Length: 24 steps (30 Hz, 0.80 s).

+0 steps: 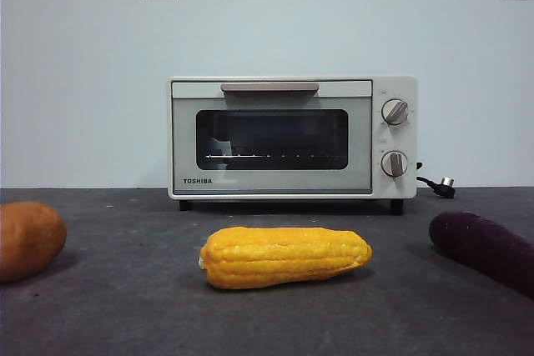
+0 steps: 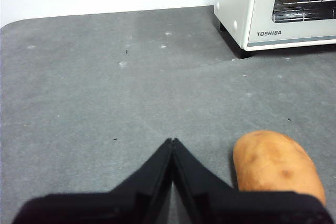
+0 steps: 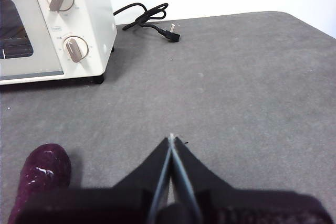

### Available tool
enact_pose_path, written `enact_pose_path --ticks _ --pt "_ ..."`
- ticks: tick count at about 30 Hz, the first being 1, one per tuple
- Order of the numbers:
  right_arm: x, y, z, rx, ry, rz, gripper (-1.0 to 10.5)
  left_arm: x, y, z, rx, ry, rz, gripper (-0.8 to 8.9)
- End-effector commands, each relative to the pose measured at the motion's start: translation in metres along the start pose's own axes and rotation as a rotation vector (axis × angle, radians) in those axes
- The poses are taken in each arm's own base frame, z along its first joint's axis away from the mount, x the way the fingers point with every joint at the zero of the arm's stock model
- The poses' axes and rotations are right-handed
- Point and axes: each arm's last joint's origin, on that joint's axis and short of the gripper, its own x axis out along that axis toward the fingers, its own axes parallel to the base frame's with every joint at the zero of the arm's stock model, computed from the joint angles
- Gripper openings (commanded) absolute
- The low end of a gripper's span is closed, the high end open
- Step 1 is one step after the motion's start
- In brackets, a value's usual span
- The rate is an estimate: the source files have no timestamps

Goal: Take the eggplant from the table,put the eggplant in the oven

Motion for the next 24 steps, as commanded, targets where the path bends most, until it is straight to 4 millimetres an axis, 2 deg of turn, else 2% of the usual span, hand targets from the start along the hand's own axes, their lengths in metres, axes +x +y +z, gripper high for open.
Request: enact_pose_path --ticks 1,11,16,20,24 --pt "0.001 0.000 -0.003 0.016 0.004 0.003 0.0 0.001 0.000 -0.002 0.010 0.000 -0.008 -0.04" --pt "0.001 0.000 -0.003 0.018 0.004 0.006 0.0 0.001 0.000 -0.002 0.006 -0.001 -0.008 -0.04" --pt "0.001 0.001 -0.002 0.019 0.001 0.039 0.0 0.001 -0.001 0.000 -0.064 -0.022 -0.018 -0.04" --pt "-0.001 0.001 0.005 0.042 -0.021 0.042 0.0 -0.002 -0.002 0.011 -0.083 -0.069 -0.062 -0.05" --pt "-0.007 0.001 0.019 0.063 -0.066 0.042 -0.1 -0.010 -0.002 0.031 -0.118 -0.120 -0.084 -0.05"
